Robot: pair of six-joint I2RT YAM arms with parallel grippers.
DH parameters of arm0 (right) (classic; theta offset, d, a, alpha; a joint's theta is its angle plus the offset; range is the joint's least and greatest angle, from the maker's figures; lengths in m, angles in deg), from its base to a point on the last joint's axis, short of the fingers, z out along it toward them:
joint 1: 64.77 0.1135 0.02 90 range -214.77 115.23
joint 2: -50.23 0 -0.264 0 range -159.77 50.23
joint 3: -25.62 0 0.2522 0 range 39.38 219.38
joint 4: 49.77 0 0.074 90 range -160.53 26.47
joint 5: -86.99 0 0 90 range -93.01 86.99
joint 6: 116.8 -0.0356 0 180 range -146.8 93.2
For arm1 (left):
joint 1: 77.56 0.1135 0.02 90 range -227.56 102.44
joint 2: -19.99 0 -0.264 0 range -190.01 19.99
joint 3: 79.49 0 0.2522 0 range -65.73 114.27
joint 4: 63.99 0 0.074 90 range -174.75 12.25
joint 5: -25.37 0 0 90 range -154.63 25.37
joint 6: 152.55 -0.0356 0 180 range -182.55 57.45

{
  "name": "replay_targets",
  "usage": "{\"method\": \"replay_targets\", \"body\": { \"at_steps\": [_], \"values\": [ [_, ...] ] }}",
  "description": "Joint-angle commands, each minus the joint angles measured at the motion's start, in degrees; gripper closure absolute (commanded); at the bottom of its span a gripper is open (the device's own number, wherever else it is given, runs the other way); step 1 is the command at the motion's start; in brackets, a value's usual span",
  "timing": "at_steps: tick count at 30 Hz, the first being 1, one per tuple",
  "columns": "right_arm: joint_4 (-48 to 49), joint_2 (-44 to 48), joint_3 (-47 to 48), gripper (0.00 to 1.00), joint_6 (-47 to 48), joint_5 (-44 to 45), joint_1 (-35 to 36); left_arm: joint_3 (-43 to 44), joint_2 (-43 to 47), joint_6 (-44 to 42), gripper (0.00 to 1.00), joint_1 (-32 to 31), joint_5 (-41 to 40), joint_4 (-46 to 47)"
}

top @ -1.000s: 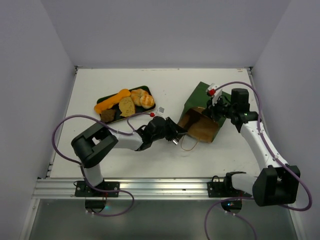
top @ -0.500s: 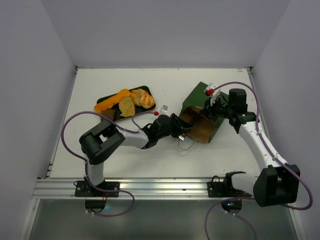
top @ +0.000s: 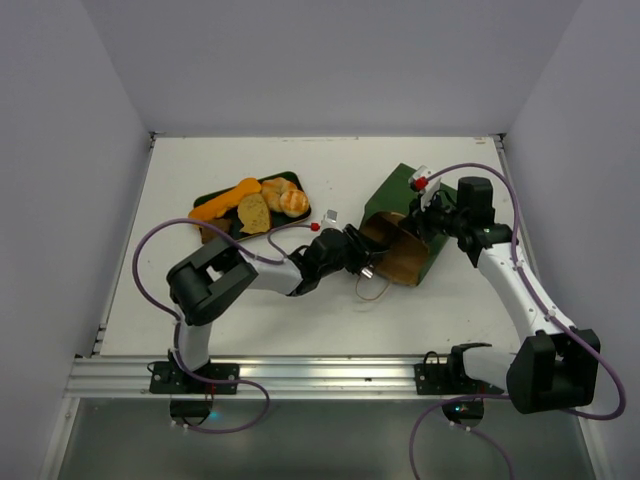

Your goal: Take the fake bread out of the paper bag

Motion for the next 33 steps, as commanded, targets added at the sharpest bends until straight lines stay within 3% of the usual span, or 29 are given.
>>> {"method": "replay_targets", "body": {
  "at_steps": [1,24,33],
  "values": [
    [1.9,1.1,-0.5,1.0,-0.6,-0.4,0.4,2.5,-0.6,0.9,0.53,0.7,-2.0,4.1],
    [1.3,0.5,-0.6,1.0,-0.4,-1.5,1.3,7.9,-6.2,1.6,0.55,2.6,-1.6,3.9],
    [1.3,0.7,-0.6,1.0,-0.5,-0.9,1.3,7.7,-6.7,0.4,0.89,3.2,-0.7,5.3]
  ]
}}
